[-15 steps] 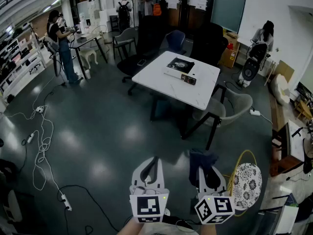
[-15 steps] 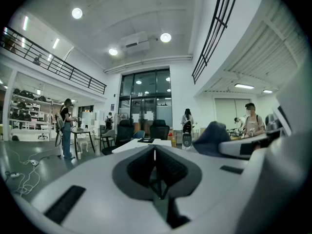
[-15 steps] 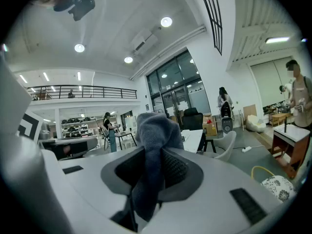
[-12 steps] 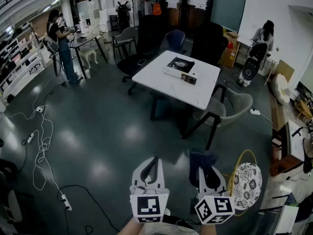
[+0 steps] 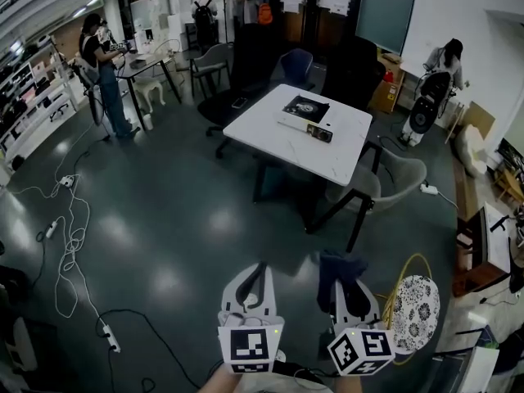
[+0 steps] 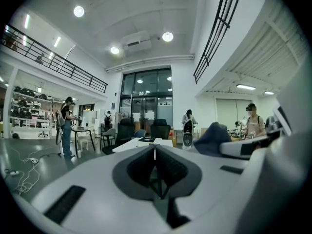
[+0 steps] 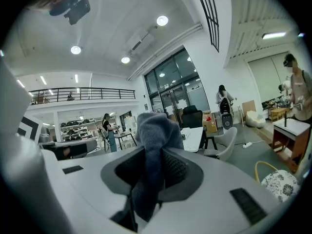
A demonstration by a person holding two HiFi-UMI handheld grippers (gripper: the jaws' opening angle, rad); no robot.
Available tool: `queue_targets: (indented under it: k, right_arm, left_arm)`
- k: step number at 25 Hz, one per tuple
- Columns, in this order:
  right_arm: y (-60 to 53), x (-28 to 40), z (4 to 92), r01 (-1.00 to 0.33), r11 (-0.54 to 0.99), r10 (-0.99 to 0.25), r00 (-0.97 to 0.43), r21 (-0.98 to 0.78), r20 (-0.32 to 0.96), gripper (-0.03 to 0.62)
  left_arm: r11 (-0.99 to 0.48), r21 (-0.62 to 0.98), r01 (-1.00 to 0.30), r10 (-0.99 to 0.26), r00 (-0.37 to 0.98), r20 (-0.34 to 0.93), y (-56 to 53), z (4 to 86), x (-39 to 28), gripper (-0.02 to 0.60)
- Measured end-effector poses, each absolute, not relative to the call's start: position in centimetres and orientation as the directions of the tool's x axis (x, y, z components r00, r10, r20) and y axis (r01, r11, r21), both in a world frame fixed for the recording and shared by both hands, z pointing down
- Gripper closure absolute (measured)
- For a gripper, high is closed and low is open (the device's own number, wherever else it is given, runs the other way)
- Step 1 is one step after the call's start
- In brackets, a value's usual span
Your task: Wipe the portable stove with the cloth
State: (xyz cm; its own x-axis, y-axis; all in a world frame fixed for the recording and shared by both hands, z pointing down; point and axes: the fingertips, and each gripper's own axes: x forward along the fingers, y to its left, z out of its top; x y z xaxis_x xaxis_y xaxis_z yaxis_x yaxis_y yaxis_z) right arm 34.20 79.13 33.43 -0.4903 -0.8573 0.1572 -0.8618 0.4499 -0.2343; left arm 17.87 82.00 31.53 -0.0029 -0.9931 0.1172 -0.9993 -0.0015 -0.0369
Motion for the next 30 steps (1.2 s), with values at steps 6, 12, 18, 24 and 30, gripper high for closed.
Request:
queue_targets:
  k: [6,12,18,24,30]
  right_arm:
    - [76.6,32.7,33.8,-0.863,0.448,-0.856,-0.489,-0.233,0.166,0.494]
    - [71.8,30.2,33.5,-0.865,0.444,-0.857,-0.486,-0.232,0.172,0.494]
    - [66.0,26.5,31.7,-0.868,0.447,-0.861,-0.483,-0.216,0.158,0.494]
    - [60.2,22.9,31.0,-0.881,0.412,-0.879,-0.452,-0.235,0.154,0.494]
    - [55.7,19.0,31.4,-0.886,0.393,-0.887,-0.436,-0.245,0.154,0.494]
  left_arm:
    - [-0.002,-0.031,-1.0,-0.992,-0.002,0.124,79.5,32.0,16.4,0.561]
    - [-0.003,-0.023,-1.0,-0.992,0.001,0.13,74.9,31.9,13.8,0.561]
    - [-0.013,-0.021,-1.0,-0.994,0.011,0.111,69.0,30.4,10.3,0.561]
    - [-0.047,-0.031,-0.998,-0.993,0.044,0.105,63.2,29.4,6.6,0.561]
    - [-0.062,-0.044,-0.997,-0.992,0.056,0.11,58.5,29.6,2.2,0.561]
